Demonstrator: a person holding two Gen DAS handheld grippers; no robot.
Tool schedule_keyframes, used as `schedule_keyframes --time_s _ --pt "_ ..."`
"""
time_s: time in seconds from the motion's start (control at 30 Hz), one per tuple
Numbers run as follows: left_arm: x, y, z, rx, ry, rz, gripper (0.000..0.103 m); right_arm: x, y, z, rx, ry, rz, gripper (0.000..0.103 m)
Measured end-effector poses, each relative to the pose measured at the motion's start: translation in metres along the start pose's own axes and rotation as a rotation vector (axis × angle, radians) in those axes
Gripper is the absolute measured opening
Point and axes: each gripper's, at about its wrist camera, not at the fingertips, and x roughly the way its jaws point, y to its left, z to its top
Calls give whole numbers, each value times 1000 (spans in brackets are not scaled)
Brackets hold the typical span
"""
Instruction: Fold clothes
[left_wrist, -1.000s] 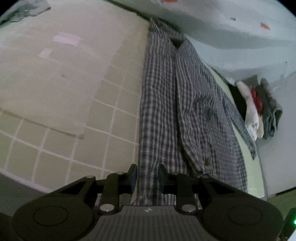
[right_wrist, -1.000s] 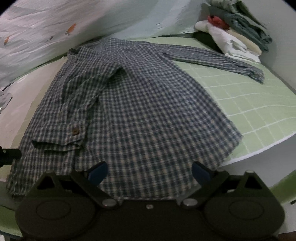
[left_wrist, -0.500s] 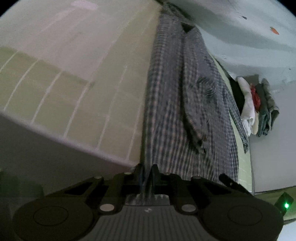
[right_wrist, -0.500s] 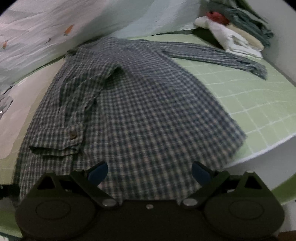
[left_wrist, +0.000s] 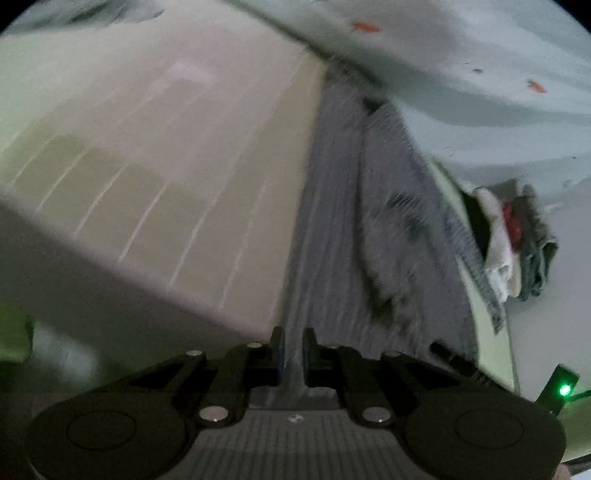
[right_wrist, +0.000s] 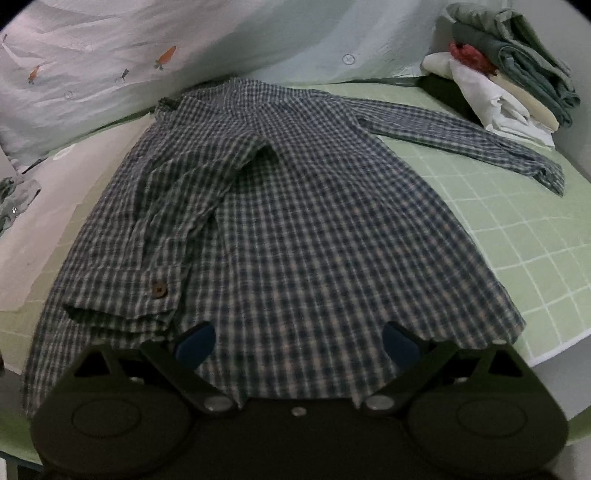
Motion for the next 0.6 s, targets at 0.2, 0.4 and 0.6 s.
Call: schedule_keyframes --time_s 0.2,0.4,0.6 --pt "55 -29 35 83 114 -62 33 -1 -15 13 35 -7 -85 98" --pt "112 -53 52 150 275 -84 40 -1 -24 15 72 -3 -165 98" --pt "99 -48 60 143 369 -235 1 1 -26 7 120 35 -218 98"
